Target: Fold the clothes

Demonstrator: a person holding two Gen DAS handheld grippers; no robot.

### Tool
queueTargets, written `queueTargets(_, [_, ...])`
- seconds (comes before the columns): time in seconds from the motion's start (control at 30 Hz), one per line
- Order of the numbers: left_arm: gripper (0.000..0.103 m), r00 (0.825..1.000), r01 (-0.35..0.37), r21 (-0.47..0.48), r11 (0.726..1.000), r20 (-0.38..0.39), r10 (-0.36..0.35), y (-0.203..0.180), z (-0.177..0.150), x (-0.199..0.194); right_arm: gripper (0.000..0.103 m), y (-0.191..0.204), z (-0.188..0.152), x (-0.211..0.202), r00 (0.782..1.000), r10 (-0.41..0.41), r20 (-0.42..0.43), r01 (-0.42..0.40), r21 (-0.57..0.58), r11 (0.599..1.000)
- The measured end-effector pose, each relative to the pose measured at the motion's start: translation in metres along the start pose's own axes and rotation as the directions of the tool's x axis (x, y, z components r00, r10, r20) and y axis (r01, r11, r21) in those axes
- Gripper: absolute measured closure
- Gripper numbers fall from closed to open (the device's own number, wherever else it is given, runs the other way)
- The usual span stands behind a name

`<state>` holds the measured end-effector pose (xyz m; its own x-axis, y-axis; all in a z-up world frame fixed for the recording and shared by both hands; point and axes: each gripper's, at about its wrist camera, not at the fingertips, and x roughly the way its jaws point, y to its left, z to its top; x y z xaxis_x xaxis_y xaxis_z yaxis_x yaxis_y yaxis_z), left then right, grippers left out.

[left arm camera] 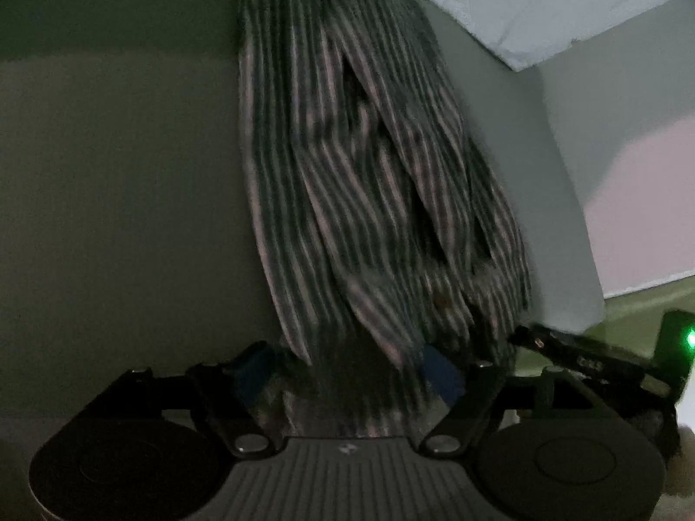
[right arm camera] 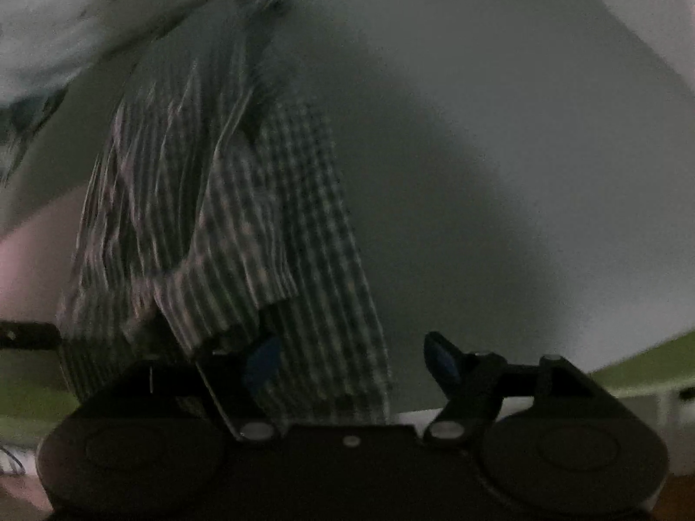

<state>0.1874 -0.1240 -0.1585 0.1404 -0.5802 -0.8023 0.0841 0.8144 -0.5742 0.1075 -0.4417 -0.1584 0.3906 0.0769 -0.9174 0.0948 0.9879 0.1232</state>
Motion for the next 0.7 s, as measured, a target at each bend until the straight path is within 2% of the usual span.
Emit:
queueTargets(0.07, [0.024, 0.999, -0.033, 0.002, 0.999, -0.028, 0.033, -0.005, -0.015, 0.007, 0.028, -0.003, -0.005, 0.004, 1.000, 0.018, -0.018, -0.019, -0.056, 0.998])
queueTargets(0.2, [0.024, 0.991, -0.133, -0.015, 0.991, 0.027, 0.133, -0.004, -0.022, 0.017, 0.027, -0.013, -0.015, 0.007, 0.996, 0.075, -0.042, -0.078, -0.079, 0.994])
queueTargets(0.3, [0.019, 0.990, -0.137, -0.022, 0.990, 0.036, 0.138, -0.002, -0.017, 0.029, 0.027, -0.021, -0.021, 0.014, 0.989, 0.115, -0.089, -0.123, -0.080, 0.989])
queueTargets(0.37, [0.012, 0.993, -0.119, -0.014, 0.993, 0.014, 0.119, -0.002, -0.015, 0.038, 0.026, -0.026, -0.023, 0.018, 0.986, 0.131, -0.105, -0.141, -0.089, 0.986])
queueTargets(0.47, [0.013, 0.992, -0.116, 0.026, 0.993, -0.046, 0.117, -0.003, -0.015, 0.052, 0.024, -0.034, -0.023, 0.026, 0.979, 0.159, -0.125, -0.171, -0.094, 0.981])
queueTargets(0.57, [0.015, 0.987, -0.134, 0.087, 0.987, -0.073, 0.140, -0.013, -0.015, 0.067, 0.021, -0.034, -0.021, 0.032, 0.976, 0.163, -0.148, -0.182, -0.129, 0.975])
queueTargets(0.6, [0.018, 0.986, -0.139, 0.105, 0.985, -0.079, 0.148, -0.017, -0.015, 0.070, 0.021, -0.034, -0.021, 0.033, 0.974, 0.162, -0.158, -0.185, -0.145, 0.972])
queueTargets(0.63, [0.028, 0.984, -0.141, 0.116, 0.983, -0.089, 0.152, -0.020, -0.014, 0.073, 0.021, -0.034, -0.021, 0.035, 0.971, 0.168, -0.171, -0.194, -0.150, 0.969])
queueTargets(0.67, [0.043, 0.983, -0.144, 0.117, 0.983, -0.096, 0.155, -0.022, -0.013, 0.075, 0.022, -0.035, -0.021, 0.036, 0.967, 0.174, -0.185, -0.204, -0.154, 0.967])
queueTargets(0.7, [0.051, 0.983, -0.147, 0.102, 0.984, -0.099, 0.157, -0.022, -0.013, 0.075, 0.024, -0.036, -0.021, 0.038, 0.958, 0.190, -0.213, -0.223, -0.145, 0.964])
